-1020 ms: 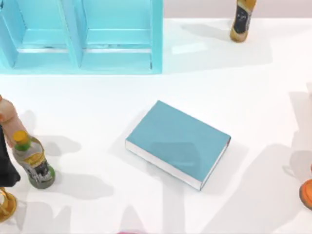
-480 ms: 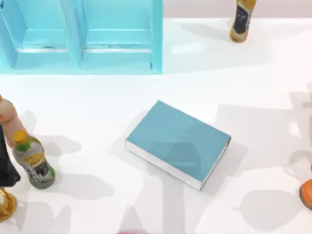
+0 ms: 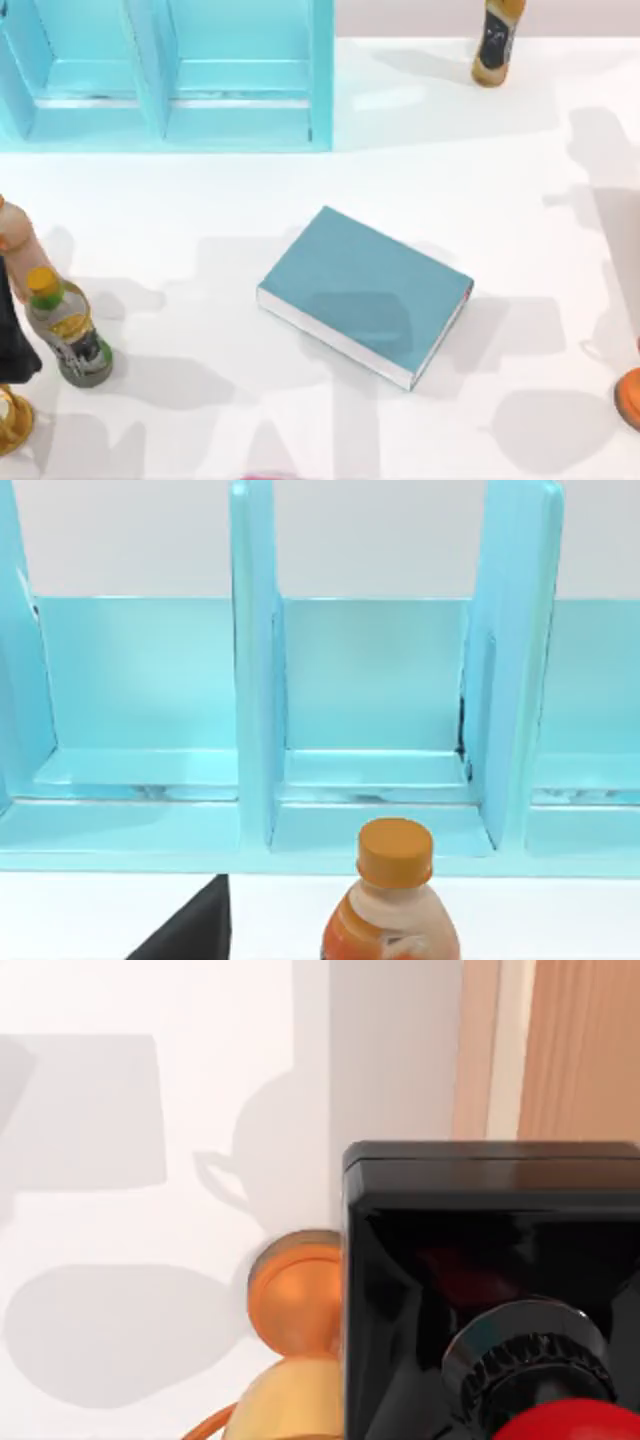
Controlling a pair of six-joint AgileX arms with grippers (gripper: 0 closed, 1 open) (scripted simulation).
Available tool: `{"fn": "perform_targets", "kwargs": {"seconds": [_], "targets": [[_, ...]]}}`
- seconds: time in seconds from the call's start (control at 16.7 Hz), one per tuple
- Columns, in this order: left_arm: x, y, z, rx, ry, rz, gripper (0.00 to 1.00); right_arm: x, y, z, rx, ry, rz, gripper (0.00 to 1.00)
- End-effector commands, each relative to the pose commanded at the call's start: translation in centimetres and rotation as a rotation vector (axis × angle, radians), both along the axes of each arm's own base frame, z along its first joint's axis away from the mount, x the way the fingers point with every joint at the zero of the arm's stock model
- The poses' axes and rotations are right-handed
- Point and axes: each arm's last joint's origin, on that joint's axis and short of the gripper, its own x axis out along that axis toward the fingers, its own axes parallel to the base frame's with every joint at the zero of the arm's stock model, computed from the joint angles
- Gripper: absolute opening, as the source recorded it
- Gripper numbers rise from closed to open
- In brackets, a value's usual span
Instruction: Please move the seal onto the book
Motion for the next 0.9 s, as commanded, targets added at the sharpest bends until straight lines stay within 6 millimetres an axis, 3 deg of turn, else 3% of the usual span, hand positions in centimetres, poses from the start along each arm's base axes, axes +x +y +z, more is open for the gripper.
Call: {"fn": "perform_targets", "kwargs": {"seconds": [0.24, 0.42, 0.54, 0.66, 0.9], "targets": [[0.0, 0.0, 0.0, 0.000, 0.000, 0.000, 1.00, 0.1, -0.1, -0.2, 0.002, 0.003, -0.005, 0.00], [0.0, 0.0, 0.0, 0.000, 0.000, 0.000, 1.00, 1.8, 2.3, -0.8, 0.000, -0.004, -0.003, 0.00], [0.0, 0.0, 0.0, 0.000, 0.000, 0.000, 1.00, 3.3, 5.9, -1.9, -0.001, -0.003, -0.002, 0.00], [0.0, 0.0, 0.0, 0.000, 0.000, 0.000, 1.00, 3.9, 10.9, -3.3, -0.003, 0.009, -0.004, 0.00], [0.0, 0.0, 0.0, 0.000, 0.000, 0.000, 1.00, 2.4, 22.1, -6.5, -0.015, 0.027, -0.006, 0.00]]}}
